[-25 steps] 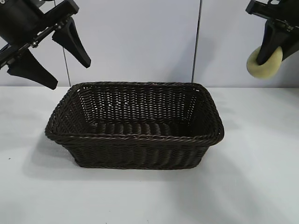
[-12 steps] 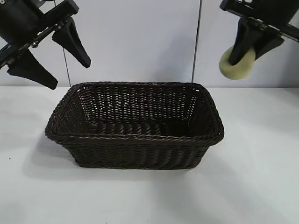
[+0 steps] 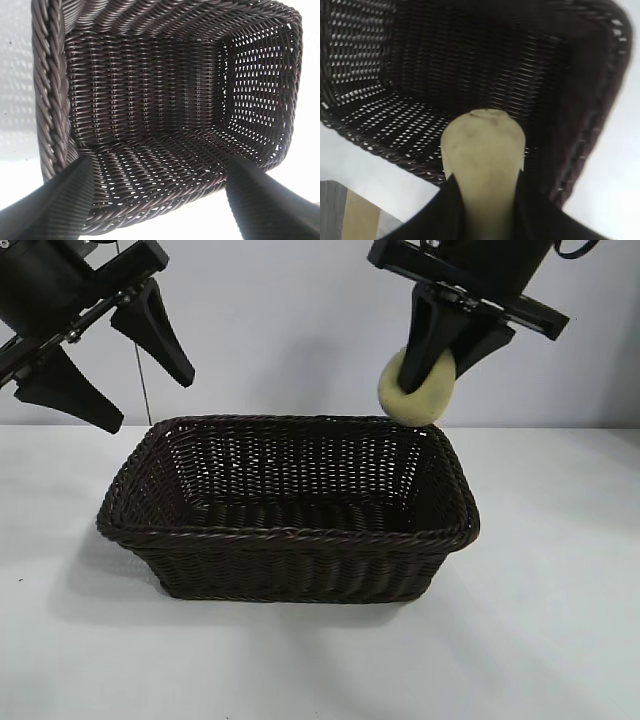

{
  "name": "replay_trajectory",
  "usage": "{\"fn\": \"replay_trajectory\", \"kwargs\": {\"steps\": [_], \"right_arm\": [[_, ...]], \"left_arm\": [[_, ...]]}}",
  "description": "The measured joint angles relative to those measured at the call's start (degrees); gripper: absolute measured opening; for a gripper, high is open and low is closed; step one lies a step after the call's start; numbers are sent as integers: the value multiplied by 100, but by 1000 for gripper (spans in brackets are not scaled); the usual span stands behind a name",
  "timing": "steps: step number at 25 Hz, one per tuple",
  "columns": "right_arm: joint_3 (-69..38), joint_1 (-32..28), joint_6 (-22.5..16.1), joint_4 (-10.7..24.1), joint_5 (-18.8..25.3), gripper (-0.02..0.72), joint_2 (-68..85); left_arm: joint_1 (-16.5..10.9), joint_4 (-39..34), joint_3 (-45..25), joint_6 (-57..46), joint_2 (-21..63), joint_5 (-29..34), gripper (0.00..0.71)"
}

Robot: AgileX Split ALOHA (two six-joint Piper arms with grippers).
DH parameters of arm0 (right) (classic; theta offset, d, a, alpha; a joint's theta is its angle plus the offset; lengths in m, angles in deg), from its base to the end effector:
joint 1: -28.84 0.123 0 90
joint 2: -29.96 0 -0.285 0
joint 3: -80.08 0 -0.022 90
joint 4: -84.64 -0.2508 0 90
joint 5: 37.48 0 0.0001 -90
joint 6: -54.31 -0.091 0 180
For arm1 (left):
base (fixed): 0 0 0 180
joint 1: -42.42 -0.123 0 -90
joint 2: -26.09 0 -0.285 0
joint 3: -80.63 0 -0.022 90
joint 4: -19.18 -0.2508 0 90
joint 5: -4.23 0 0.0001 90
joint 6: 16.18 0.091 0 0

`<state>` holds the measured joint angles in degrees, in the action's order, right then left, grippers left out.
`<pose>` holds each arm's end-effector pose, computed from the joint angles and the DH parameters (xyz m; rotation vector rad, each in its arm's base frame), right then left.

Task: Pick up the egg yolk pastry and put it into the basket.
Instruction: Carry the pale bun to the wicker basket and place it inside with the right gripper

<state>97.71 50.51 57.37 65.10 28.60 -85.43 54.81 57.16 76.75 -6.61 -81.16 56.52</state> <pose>0.3610 0.1734 0.2857 -0.4810 2.8297 0.5392 0.3399 -0.1201 0.2523 0.0619 2.7584 -0.8334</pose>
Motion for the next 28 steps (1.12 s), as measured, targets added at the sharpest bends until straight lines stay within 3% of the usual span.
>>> {"fn": "replay_trajectory", "kwargs": {"steps": [6, 12, 20, 28], "right_arm": [[0, 0, -85, -63, -197, 156, -329], [0, 0, -109, -455, -632, 156, -771], [0, 0, -109, -486, -760, 169, -897], [0, 0, -109, -466, -745, 431, -897]], "left_arm": [[0, 0, 0, 0, 0, 3, 535], [0, 0, 0, 0, 0, 44, 535], [0, 0, 0, 4, 0, 48, 535], [0, 0, 0, 18, 0, 48, 535]]}}
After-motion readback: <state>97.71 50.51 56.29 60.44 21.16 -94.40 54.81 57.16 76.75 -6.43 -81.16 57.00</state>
